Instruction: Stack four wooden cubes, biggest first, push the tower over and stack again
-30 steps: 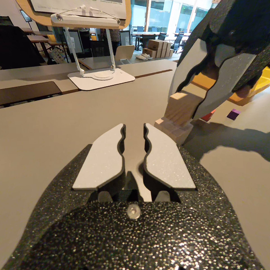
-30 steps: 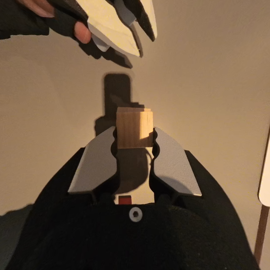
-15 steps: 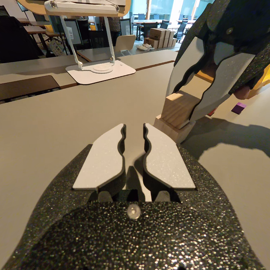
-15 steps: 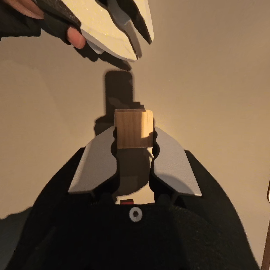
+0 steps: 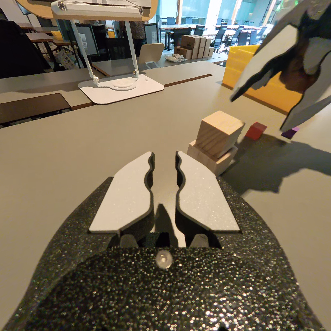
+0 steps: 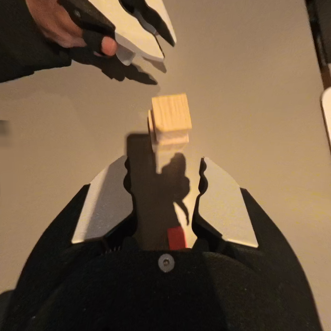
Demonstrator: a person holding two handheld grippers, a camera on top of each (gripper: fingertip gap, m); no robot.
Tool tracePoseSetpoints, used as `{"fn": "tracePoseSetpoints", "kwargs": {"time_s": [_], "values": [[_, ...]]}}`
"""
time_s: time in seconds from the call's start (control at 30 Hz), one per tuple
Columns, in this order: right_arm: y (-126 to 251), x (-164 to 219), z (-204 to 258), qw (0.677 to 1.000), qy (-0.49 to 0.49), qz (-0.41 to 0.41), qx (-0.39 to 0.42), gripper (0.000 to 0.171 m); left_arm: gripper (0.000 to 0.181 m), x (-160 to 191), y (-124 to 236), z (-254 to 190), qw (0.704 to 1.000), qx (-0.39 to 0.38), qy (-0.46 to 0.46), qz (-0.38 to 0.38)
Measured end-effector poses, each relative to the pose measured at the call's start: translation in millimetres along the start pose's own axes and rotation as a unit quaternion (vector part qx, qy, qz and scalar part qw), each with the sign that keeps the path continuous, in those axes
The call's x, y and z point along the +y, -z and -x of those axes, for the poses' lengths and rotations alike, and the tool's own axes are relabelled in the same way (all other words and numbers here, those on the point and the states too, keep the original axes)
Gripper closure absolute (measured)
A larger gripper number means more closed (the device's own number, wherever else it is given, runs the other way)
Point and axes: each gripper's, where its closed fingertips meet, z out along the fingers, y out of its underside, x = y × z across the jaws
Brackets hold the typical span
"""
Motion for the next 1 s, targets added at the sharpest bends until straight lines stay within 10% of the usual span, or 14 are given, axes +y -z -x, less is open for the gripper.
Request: {"fn": "tracePoseSetpoints", "kwargs": {"time_s": [0.03,0.43,0.6,1.0], "values": [[10,10,0,1.000,-0.017,-0.015,0.012,0.098,0.160,0,0,-1,1.000,0.001,-0.005,-0.001],[75,144,34,0.972,-0.144,-0.133,0.127,0.106,0.169,-52,30,-116,0.964,0.159,-0.122,-0.172],[96,152,42,0.946,-0.146,-0.244,0.159,0.112,0.156,-24,-37,-198,0.972,0.202,-0.118,-0.028],[127,147,46,0.910,-0.163,-0.359,0.130,0.115,0.134,18,-144,-195,0.983,0.058,-0.088,0.150]]}}
